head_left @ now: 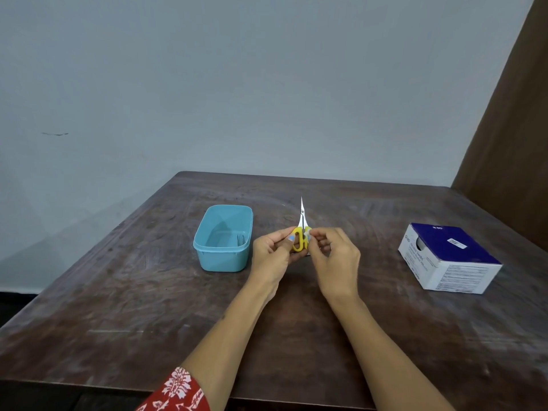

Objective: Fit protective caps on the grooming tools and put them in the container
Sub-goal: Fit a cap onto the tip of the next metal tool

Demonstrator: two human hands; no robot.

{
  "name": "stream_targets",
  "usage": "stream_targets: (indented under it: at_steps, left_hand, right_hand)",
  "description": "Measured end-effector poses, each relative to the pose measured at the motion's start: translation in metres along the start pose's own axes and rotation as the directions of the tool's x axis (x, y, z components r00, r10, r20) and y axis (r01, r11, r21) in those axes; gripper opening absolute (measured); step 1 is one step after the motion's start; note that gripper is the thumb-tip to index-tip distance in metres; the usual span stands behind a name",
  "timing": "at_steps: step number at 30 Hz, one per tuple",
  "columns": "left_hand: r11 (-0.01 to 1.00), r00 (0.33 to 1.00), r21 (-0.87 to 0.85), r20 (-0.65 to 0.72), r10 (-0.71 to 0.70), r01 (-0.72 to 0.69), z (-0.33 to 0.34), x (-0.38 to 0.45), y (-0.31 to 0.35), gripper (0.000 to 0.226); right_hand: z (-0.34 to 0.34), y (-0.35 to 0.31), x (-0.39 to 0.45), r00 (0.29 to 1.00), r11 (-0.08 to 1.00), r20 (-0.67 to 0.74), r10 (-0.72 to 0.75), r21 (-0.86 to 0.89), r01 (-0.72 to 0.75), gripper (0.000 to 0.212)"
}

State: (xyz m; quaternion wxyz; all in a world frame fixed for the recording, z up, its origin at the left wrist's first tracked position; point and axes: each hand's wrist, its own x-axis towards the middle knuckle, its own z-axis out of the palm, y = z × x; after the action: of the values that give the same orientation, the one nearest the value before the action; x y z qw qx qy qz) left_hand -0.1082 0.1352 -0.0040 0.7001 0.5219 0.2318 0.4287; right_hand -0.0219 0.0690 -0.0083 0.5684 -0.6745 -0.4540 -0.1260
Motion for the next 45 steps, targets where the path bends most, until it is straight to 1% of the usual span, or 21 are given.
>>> stream_targets:
  at_steps: [3, 7, 9, 12, 15, 18, 20, 21, 24, 26, 28, 30, 32, 33, 35, 39, 41, 42, 43, 45]
  left_hand:
    - [1.0, 1.0, 0.014, 0.011, 0.002, -0.002, -0.0005, 0.0, 0.0004, 0.02]
    - [0.999, 0.999, 0.049, 0.05, 0.0, -0.003, 0.0007, -0.0016, 0.0005, 0.021]
    - [0.998, 0.999, 0.068, 0.054, 0.004, -0.008, 0.001, -0.002, 0.0005, 0.022]
    - [0.997, 0.999, 0.073, 0.03, 0.014, -0.016, 0.0017, -0.0018, 0.0011, 0.022]
    - [0.998, 1.0, 0.056, 0.003, 0.018, -0.018, 0.0011, -0.0006, 0.0015, 0.022]
    - [0.997, 1.0, 0.077, 0.015, 0.003, -0.004, 0.0, 0.0, 0.0002, 0.024]
    - [0.996, 1.0, 0.09, 0.015, -0.003, 0.002, 0.0003, -0.0003, -0.0007, 0.024]
    - [0.997, 1.0, 0.075, 0.007, 0.0, 0.0, 0.0004, -0.0006, -0.0005, 0.024]
    - [0.999, 0.999, -0.042, -0.032, 0.004, -0.005, -0.0001, 0.0006, 0.0021, 0.022]
    - [0.997, 0.999, -0.077, -0.046, -0.02, 0.016, -0.0012, 0.0014, 0.0033, 0.021]
    - [0.996, 0.998, -0.052, -0.014, -0.069, 0.068, -0.0008, 0.0003, 0.0034, 0.021]
    - [0.995, 0.994, -0.008, 0.052, -0.099, 0.1, 0.0014, -0.0025, 0.0018, 0.021]
    - [0.995, 0.991, 0.006, 0.085, -0.099, 0.099, 0.0024, -0.0038, 0.0005, 0.02]
    - [0.996, 0.993, -0.002, 0.085, -0.086, 0.087, 0.0024, -0.0035, 0.0003, 0.02]
    - [0.998, 0.997, -0.006, 0.051, -0.057, 0.058, 0.0019, -0.0025, 0.0004, 0.02]
    - [0.996, 0.997, 0.076, -0.075, -0.035, 0.04, 0.0028, -0.0008, 0.0005, 0.023]
    - [0.992, 0.995, 0.127, -0.104, 0.002, 0.011, 0.004, -0.0013, 0.0007, 0.024]
    - [0.99, 0.994, 0.143, -0.109, 0.029, -0.013, 0.0042, -0.0014, 0.0011, 0.025]
    - [0.989, 0.993, 0.142, -0.103, 0.052, -0.037, 0.0045, -0.0014, 0.0013, 0.025]
    - [0.993, 0.995, 0.097, -0.073, 0.068, -0.061, 0.005, -0.0016, 0.0015, 0.024]
  right_hand:
    - [-0.0006, -0.001, 0.0, 0.999, 0.999, 0.031, -0.024, -0.034, 0.025, 0.011]
    - [-0.0016, -0.0029, 0.0004, 0.999, 0.993, -0.019, -0.026, -0.115, 0.024, 0.007]
    - [-0.0015, -0.0049, 0.0, 0.996, 0.98, -0.034, -0.081, -0.187, 0.073, 0.006]
    - [0.0006, -0.0069, -0.0011, 0.983, 0.952, 0.019, -0.18, -0.248, 0.179, 0.007]
    - [0.0022, -0.0061, -0.0018, 0.982, 0.95, 0.033, -0.187, -0.249, 0.19, 0.007]
    - [0.0012, -0.0052, -0.0015, 0.984, 0.953, 0.026, -0.177, -0.245, 0.178, 0.009]
    - [0.0005, -0.0044, -0.0014, 0.98, 0.949, 0.046, -0.195, -0.244, 0.2, 0.01]
    - [0.0005, -0.004, -0.0015, 0.977, 0.948, 0.066, -0.202, -0.239, 0.212, 0.011]
    - [0.0015, -0.0032, -0.0035, 0.968, 0.952, 0.146, -0.202, -0.202, 0.229, 0.008]
    - [0.0026, -0.0028, -0.0041, 0.963, 0.957, 0.175, -0.203, -0.172, 0.233, 0.008]
    - [0.0032, -0.0036, -0.0037, 0.969, 0.962, 0.142, -0.204, -0.155, 0.225, 0.009]
    - [0.0028, -0.0035, -0.0026, 0.98, 0.969, 0.058, -0.192, -0.148, 0.199, 0.01]
    - [0.0025, -0.0032, -0.0022, 0.985, 0.974, 0.0, -0.175, -0.148, 0.173, 0.008]
    - [0.0025, -0.003, -0.0023, 0.985, 0.975, -0.006, -0.173, -0.144, 0.17, 0.007]
    - [0.0034, -0.0031, -0.0032, 0.982, 0.972, 0.028, -0.188, -0.137, 0.19, 0.008]
    - [0.0046, -0.0017, -0.0056, 0.967, 0.959, 0.135, -0.215, -0.156, 0.235, 0.012]
    - [0.0036, -0.0014, -0.0062, 0.965, 0.958, 0.15, -0.216, -0.16, 0.239, 0.012]
    - [0.0031, -0.0013, -0.0059, 0.969, 0.961, 0.118, -0.215, -0.15, 0.232, 0.012]
    - [0.0025, -0.0012, -0.0049, 0.979, 0.971, 0.053, -0.198, -0.125, 0.204, 0.012]
    - [0.001, -0.0007, -0.0018, 0.991, 0.996, -0.101, -0.09, -0.033, 0.087, 0.012]
